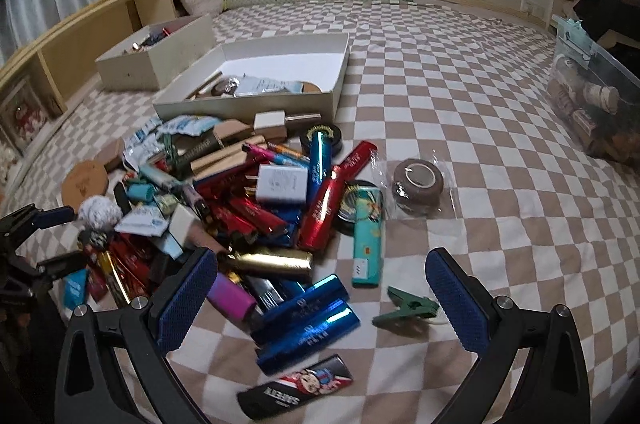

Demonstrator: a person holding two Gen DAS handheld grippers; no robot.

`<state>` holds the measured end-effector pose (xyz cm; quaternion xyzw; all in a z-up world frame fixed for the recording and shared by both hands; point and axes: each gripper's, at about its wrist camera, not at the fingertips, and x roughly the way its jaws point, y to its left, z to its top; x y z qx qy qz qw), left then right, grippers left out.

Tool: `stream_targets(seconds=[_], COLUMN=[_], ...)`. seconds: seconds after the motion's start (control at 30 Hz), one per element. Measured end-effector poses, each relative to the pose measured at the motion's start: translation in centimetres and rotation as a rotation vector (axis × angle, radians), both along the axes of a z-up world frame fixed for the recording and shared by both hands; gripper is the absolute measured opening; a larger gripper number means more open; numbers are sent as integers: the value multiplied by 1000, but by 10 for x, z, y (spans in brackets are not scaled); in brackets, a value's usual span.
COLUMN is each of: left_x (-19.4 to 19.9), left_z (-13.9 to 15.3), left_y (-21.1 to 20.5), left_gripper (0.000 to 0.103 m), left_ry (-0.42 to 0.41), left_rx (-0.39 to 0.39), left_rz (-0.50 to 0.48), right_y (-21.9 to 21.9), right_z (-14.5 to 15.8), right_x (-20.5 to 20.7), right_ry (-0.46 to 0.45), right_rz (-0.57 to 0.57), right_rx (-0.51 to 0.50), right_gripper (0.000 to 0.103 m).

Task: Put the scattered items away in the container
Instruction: 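Move both grippers over the pile toward the gold lighter and black SAFETY lighter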

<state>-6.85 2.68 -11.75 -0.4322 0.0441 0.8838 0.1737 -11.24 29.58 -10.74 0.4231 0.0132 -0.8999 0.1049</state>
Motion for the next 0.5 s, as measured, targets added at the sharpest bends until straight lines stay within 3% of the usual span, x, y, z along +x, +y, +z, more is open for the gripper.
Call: stream_targets(seconds=[0.23,0.5], left_x=[5,10], left_z=[-24,-32], left_y=[20,24], left_gripper=[88,87], left_ry=[-49,-66], left_rx=[-27,-4], left_rz=[-135,-176], right_y=[2,0], right_z=[-12,-24], right_x=[3,10], right_ry=[-50,-107], right_rz=[28,82], right_rx=[37,56], right_gripper=[103,103])
